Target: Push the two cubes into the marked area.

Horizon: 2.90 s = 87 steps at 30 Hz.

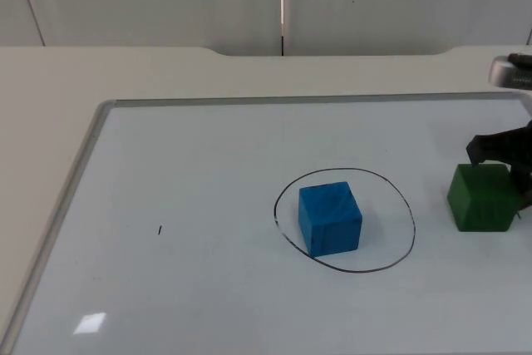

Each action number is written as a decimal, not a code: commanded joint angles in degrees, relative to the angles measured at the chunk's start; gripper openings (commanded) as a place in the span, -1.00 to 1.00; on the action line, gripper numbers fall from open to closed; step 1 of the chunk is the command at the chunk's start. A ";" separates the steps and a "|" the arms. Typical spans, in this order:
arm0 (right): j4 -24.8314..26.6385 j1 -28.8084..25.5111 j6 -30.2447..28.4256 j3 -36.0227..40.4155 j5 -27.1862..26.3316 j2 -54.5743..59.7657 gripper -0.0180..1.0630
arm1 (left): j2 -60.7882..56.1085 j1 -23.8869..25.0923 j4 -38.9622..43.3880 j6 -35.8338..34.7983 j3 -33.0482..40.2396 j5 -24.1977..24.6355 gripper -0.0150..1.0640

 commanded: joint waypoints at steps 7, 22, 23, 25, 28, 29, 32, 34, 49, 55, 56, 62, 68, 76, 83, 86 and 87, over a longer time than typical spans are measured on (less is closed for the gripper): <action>2.41 0.43 -0.51 -0.30 1.39 -0.21 -0.97 | -0.29 0.14 0.43 -0.41 0.29 -0.05 -0.98; 4.23 4.81 -0.76 -0.30 -0.87 -0.21 -0.97 | -0.29 0.14 0.43 -0.41 0.29 -0.05 -0.98; 4.35 4.94 -0.76 -0.30 -0.97 -0.21 -0.97 | -0.29 0.14 0.43 -0.41 0.29 -0.05 -0.98; 4.48 4.94 -0.76 -0.30 -1.10 -0.21 -0.97 | -0.29 0.14 0.43 -0.41 0.29 -0.05 -0.98; 4.77 4.94 -0.92 -0.30 -1.09 -0.21 -0.97 | -0.29 0.14 0.43 -0.41 0.29 -0.05 -0.98; 4.77 4.94 -0.92 -0.30 -1.09 -0.21 -0.97 | -0.29 0.14 0.43 -0.41 0.29 -0.05 -0.98; 4.77 4.94 -0.92 -0.30 -0.08 -0.21 -0.97 | -0.29 0.14 0.43 -0.41 0.29 -0.05 -0.98; 4.77 4.94 -0.92 -0.30 0.74 -0.21 -0.97 | -0.29 0.14 0.43 -0.41 0.29 -0.05 -0.98; 6.35 7.81 -0.92 -0.30 -1.86 -0.21 -0.97 | -0.29 0.14 0.43 -0.41 0.29 -0.05 -0.98; 6.34 9.61 -0.27 -0.30 -4.39 -0.21 -0.97 | -0.29 0.14 0.43 -0.41 0.29 -0.05 -0.98; 6.34 9.61 -0.27 -0.30 -4.39 -0.21 -0.97 | -0.29 0.14 0.43 -0.41 0.29 -0.05 -0.98; 6.34 9.61 -0.27 -0.30 -4.64 -0.21 -0.97 | -0.29 0.14 0.43 -0.41 0.29 -0.05 -0.98; 6.34 9.61 -0.27 -0.30 -4.64 -0.21 -0.97 | -0.29 0.14 0.43 -0.41 0.29 -0.05 -0.98; 8.37 12.28 -0.27 -0.30 -5.82 -0.21 -0.97 | -0.29 0.14 0.43 -0.41 0.29 -0.05 -0.98; 9.83 13.55 -0.27 -0.30 -7.57 -0.21 -0.97 | -0.29 0.14 0.43 -0.41 0.29 -0.05 -0.98; 9.99 13.70 -0.27 -0.30 -7.33 -0.21 -0.97 | -0.29 0.14 0.43 -0.41 0.29 -0.05 -0.98; 10.24 13.70 -0.27 -0.30 -7.33 -0.21 -0.97 | -0.29 0.14 0.43 -0.41 0.29 -0.05 -0.98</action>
